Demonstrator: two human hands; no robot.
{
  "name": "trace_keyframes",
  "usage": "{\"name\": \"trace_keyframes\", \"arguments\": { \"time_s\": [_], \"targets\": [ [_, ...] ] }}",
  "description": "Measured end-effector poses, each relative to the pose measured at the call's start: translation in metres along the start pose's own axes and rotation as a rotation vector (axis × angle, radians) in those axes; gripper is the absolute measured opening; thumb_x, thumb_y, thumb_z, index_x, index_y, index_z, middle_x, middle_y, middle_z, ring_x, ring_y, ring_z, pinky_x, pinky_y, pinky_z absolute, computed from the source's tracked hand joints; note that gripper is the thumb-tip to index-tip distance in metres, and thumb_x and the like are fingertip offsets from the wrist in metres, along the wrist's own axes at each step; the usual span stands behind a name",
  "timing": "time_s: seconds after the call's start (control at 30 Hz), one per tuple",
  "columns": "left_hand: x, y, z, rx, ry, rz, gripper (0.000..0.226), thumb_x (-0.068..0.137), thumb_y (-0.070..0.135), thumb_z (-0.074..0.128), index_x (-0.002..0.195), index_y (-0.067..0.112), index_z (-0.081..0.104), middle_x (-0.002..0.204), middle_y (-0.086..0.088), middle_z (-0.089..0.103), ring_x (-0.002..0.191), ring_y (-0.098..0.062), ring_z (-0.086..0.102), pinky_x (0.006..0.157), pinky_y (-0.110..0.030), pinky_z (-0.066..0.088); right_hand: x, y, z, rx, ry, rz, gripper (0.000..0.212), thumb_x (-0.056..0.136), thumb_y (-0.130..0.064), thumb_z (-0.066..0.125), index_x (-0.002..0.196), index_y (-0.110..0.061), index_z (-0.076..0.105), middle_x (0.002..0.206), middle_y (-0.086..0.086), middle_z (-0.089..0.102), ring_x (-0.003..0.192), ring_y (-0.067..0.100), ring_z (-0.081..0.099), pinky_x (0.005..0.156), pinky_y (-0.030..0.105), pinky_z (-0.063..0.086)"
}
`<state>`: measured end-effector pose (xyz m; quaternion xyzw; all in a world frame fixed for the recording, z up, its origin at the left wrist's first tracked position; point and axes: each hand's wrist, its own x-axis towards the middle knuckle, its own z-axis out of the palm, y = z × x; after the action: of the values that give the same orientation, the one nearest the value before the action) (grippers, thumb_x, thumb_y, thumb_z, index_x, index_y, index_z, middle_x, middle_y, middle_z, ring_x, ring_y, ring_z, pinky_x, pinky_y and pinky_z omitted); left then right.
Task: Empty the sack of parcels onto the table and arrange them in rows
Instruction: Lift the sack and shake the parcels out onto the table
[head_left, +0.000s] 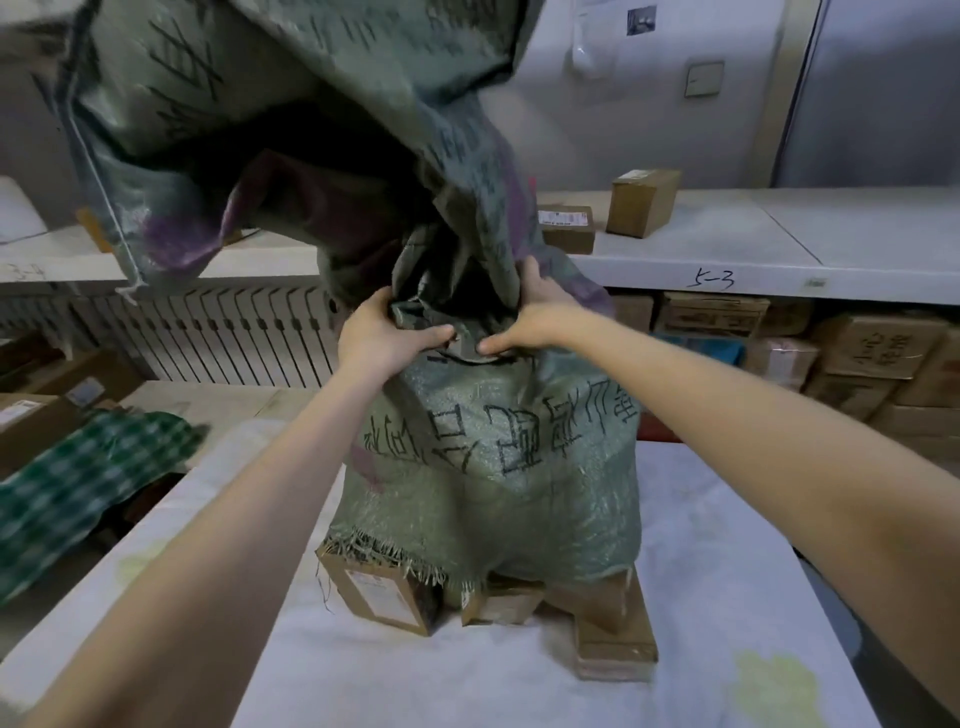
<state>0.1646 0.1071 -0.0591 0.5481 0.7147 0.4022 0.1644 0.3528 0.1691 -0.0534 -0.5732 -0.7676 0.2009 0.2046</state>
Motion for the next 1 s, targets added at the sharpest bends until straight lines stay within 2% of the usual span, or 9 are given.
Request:
{"name": "trace_keyframes", "arguments": {
  "time_s": [0.1, 0.27, 0.33, 0.47, 0.53, 0.6, 0.67, 0.73, 1.0],
  "targets": [
    [0.003, 0.007, 0.004, -0.128, 0.118, 0.052, 0.039, 0.078, 0.027, 0.077, 0.113, 0.014, 0.068, 0.108, -0.006, 0.07, 0.105, -0.026, 0.063, 0.091, -0.037, 0.051, 0.001, 0.006, 0.009, 0.058, 0.148, -0.094, 0.087, 0.07, -0.037, 0.083, 0.14, -0.013, 0.037, 0.137, 0.011, 0.055, 0.126, 0.03, 0.051, 0.102, 0.032, 0.04],
    [0.014, 0.033, -0.002, -0.322, 0.278, 0.134, 0.015, 0.089, 0.01, 0.064, 0.103, 0.015, 0.066, 0.091, 0.001, 0.064, 0.089, -0.015, 0.059, 0.074, -0.022, 0.044, 0.018, -0.02, -0.017, 0.154, 0.163, -0.124, 0.035, 0.091, -0.007, 0.058, 0.126, -0.006, 0.056, 0.12, 0.008, 0.062, 0.115, 0.022, 0.057, 0.09, 0.026, 0.043],
    [0.023, 0.042, -0.006, -0.412, 0.337, 0.181, 0.016, 0.089, 0.009, 0.063, 0.102, 0.018, 0.065, 0.093, 0.004, 0.065, 0.094, -0.013, 0.061, 0.081, -0.021, 0.046, 0.019, -0.03, -0.031, 0.442, 0.158, -0.134, 0.04, 0.092, 0.001, 0.056, 0.131, -0.005, 0.053, 0.116, 0.002, 0.059, 0.109, 0.008, 0.053, 0.088, 0.018, 0.042],
    [0.034, 0.035, 0.0, -0.528, 0.418, 0.15, 0.018, 0.091, 0.011, 0.063, 0.108, 0.014, 0.062, 0.098, 0.006, 0.063, 0.102, -0.013, 0.06, 0.09, -0.019, 0.042, 0.019, -0.02, -0.039, 0.667, 0.138, -0.116, 0.029, 0.096, 0.001, 0.048, 0.123, -0.004, 0.057, 0.105, 0.011, 0.064, 0.068, -0.005, 0.06, 0.054, 0.009, 0.044],
    [0.035, 0.025, 0.008, -0.545, 0.409, 0.1, 0.017, 0.091, 0.014, 0.063, 0.108, 0.014, 0.061, 0.095, 0.008, 0.061, 0.103, -0.014, 0.059, 0.091, -0.021, 0.043, 0.018, 0.001, -0.03, 0.624, 0.118, -0.016, 0.045, 0.094, -0.018, 0.059, 0.134, -0.004, 0.046, 0.127, 0.013, 0.056, 0.104, 0.012, 0.062, 0.078, 0.017, 0.049],
    [0.04, 0.021, 0.01, -0.583, 0.391, 0.077, 0.022, 0.091, 0.015, 0.063, 0.113, 0.013, 0.063, 0.1, 0.003, 0.064, 0.104, -0.017, 0.061, 0.093, -0.023, 0.045, 0.017, 0.027, -0.017, 0.488, 0.046, 0.17, 0.094, 0.079, -0.049, 0.072, 0.147, -0.006, 0.024, 0.149, 0.013, 0.036, 0.135, 0.028, 0.04, 0.107, 0.035, 0.038],
    [0.047, 0.028, 0.005, -0.628, 0.373, 0.083, 0.02, 0.091, 0.012, 0.062, 0.11, 0.014, 0.062, 0.1, 0.0, 0.065, 0.102, -0.016, 0.061, 0.093, -0.022, 0.046, 0.016, 0.041, -0.005, 0.37, -0.069, 0.255, 0.122, 0.066, -0.065, 0.074, 0.153, -0.011, 0.008, 0.16, 0.011, 0.014, 0.145, 0.032, 0.019, 0.117, 0.044, 0.024],
    [0.053, 0.041, 0.001, -0.657, 0.352, 0.121, 0.017, 0.09, 0.01, 0.064, 0.105, 0.016, 0.06, 0.1, -0.001, 0.065, 0.102, -0.016, 0.062, 0.098, -0.025, 0.047, 0.019, 0.047, 0.004, 0.335, -0.14, 0.181, 0.113, 0.073, -0.057, 0.073, 0.154, -0.014, 0.007, 0.161, 0.007, 0.01, 0.147, 0.028, 0.015, 0.118, 0.04, 0.019],
    [0.045, 0.022, 0.01, -0.557, 0.23, 0.108, 0.024, 0.088, 0.017, 0.067, 0.111, 0.018, 0.061, 0.108, -0.004, 0.068, 0.106, -0.02, 0.064, 0.101, -0.042, 0.05, 0.025, 0.06, 0.023, 0.176, 0.047, 0.089, 0.069, 0.086, -0.043, 0.068, 0.142, -0.01, 0.045, 0.143, 0.009, 0.049, 0.129, 0.026, 0.047, 0.1, 0.03, 0.039]
  ]
}}
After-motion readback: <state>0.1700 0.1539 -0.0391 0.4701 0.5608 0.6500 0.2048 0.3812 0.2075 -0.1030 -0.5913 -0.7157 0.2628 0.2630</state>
